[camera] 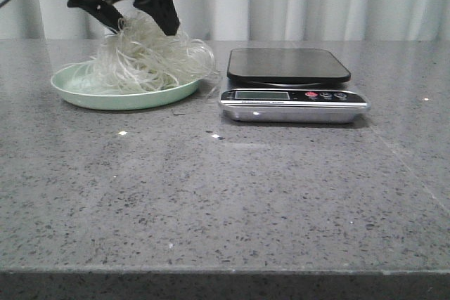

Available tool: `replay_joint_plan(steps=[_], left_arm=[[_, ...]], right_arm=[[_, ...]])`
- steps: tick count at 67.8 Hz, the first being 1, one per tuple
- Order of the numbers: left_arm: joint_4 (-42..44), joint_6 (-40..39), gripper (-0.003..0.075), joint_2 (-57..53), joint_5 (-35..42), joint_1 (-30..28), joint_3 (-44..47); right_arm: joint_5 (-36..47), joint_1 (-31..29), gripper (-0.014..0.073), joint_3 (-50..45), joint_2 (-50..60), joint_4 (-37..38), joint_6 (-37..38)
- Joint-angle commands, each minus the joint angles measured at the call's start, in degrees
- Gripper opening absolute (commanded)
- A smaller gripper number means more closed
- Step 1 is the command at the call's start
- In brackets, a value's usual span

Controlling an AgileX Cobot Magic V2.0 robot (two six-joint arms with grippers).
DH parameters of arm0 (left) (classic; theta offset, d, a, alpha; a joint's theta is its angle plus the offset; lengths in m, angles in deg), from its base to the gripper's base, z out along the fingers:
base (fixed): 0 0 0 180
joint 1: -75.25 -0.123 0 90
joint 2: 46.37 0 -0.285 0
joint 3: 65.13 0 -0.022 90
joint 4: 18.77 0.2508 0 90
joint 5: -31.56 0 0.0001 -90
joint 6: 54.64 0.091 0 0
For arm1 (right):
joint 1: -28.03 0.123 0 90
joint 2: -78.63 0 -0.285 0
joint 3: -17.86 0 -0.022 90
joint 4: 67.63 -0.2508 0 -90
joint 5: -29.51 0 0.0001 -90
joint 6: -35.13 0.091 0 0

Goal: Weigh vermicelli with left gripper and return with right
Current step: 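Lower the left gripper onto the vermicelli pile and close on it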

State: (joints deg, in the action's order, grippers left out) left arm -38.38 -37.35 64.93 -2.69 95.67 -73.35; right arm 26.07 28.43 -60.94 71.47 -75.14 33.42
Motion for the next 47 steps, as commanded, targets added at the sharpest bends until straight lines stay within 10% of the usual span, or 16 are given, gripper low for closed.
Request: replay_joint_plan(steps=[1, 26, 47], left_arm=[[-0.3, -0.1, 0.0587, -1.8, 4.3, 0.5, -2.1], [-0.2, -0.1, 0.0532, -1.8, 4.1, 0.5, -2.1], [-0.4, -0.1, 0.0123, -2.1, 3.6, 0.5, -2.3]], right_arm=[[4.8, -0.3, 0.0151, 0.5, 0.9, 0.2, 0.0], [4.8, -0.3, 0.0151, 0.5, 0.9, 0.2, 0.0], [4.8, -0.3, 0.0151, 0.5, 0.9, 0.2, 0.0]])
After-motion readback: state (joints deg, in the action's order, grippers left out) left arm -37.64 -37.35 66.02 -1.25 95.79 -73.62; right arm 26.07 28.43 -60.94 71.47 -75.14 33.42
